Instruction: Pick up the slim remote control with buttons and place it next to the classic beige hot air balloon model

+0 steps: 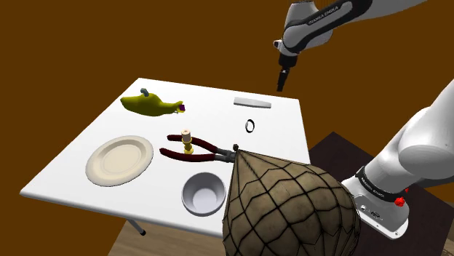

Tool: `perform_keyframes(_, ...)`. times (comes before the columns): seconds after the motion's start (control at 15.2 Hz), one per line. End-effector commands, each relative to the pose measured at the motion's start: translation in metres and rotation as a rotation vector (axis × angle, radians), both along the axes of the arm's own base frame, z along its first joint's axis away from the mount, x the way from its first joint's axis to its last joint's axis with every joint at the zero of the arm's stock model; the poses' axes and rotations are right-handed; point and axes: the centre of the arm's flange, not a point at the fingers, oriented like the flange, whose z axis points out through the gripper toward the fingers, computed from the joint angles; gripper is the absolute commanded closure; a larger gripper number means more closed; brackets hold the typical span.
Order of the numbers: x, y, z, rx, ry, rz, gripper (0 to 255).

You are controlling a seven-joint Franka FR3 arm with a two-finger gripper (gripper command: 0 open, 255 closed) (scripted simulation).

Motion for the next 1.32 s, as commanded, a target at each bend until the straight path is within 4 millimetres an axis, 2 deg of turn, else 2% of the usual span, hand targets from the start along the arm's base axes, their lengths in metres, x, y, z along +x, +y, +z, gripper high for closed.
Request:
perform_keyframes(0.0, 0.020, 0.007, -0.019, 0.006, -0.004, 0.036, 0)
perform_keyframes(0.73, 0.116, 0.033, -0.120, 0.039, -0.024, 0.224, 0)
perform_keyframes(1.25, 0.118, 0.034, -0.163, 0.040, -0.024, 0.228, 0)
